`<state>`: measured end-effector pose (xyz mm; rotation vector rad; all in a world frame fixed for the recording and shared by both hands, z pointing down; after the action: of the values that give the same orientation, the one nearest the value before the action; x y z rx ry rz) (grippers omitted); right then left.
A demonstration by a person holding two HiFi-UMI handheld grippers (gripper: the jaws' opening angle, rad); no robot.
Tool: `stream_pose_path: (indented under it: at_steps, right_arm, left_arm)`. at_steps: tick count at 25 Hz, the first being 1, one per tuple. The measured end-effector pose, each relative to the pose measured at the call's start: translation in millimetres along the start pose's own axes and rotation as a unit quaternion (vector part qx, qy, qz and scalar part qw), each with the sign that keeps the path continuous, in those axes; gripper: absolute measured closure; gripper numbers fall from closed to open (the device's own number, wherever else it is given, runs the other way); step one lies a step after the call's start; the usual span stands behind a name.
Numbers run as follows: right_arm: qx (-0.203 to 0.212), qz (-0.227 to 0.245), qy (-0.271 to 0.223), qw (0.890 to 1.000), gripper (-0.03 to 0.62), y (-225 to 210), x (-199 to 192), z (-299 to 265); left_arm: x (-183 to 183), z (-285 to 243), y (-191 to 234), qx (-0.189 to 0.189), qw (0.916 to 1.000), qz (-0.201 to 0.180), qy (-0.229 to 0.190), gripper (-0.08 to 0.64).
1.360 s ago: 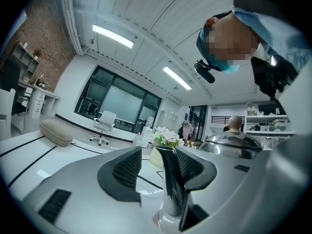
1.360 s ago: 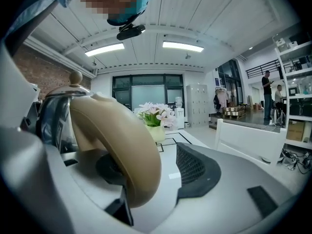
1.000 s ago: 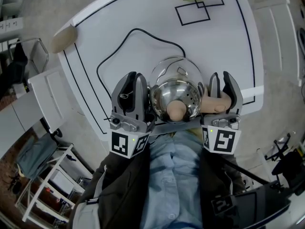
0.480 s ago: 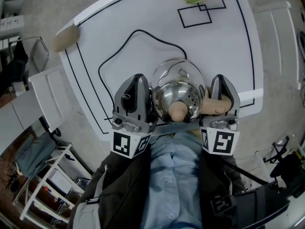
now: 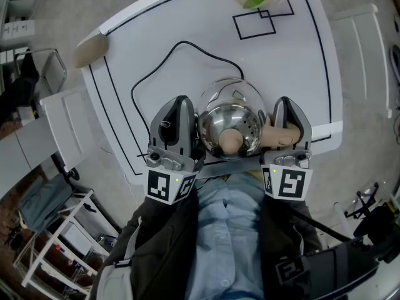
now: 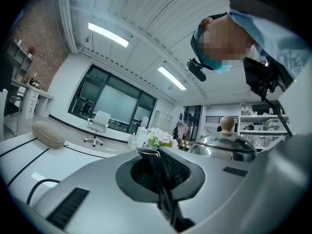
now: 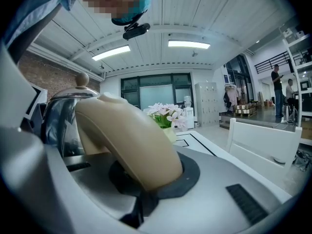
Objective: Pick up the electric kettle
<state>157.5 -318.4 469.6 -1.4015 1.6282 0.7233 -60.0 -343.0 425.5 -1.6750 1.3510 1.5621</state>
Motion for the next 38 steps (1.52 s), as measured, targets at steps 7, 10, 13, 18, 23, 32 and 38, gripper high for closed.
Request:
stream_pose_path:
  at_steps: [7,10,13,18,23,32,38]
  right_arm:
    - [0.008,0.003,-0.016,1.000,0.574,6.2,12.6,5.2]
    - [0.011,0.007,-0.026,1.000,0.574,12.9,22.6,12.8]
    - [0.014,0.013,-0.041,0.999,0.574,18.4,32.7,18.1]
    - [0.019,0.021,-0.069,0.997,0.574,27.2,49.0,32.0]
    - [0.016,0.034,-0.086,0.996,0.574,42.1,69.1,60.7]
    - [0.012,0.049,-0.115,0.992,0.574,64.0,93.5,113.6]
    - [0.010,0.055,-0.131,0.990,0.574,64.7,99.0,119.2]
  left_arm:
    - [15.0,10.1,-1.9,0.007,0.9998,-0.009,-0.017,0.554]
    - [26.7,20.2,-3.3,0.008,0.9995,-0.012,-0.028,0.554]
    - [37.0,28.6,-4.4,0.010,0.9990,-0.016,-0.041,0.554]
    - [54.8,45.6,-9.7,0.011,0.9972,-0.026,-0.069,0.554]
    - [78.4,74.0,-17.9,0.007,0.9952,-0.028,-0.094,0.554]
    - [107.8,125.5,-38.1,0.001,0.9912,-0.033,-0.128,0.554]
    - [111.8,131.1,-41.7,0.001,0.9897,-0.038,-0.138,0.554]
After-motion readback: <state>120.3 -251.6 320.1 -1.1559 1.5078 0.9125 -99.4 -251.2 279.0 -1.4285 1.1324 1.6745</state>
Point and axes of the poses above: the fingertips, and each gripper's own axes: z backward along the fingers, y to its left, x out of its top, the point moved 4 cm from there along z, backward along the fingers, and after that the axes turned 11 degrees about y, right-handed, at the moved point
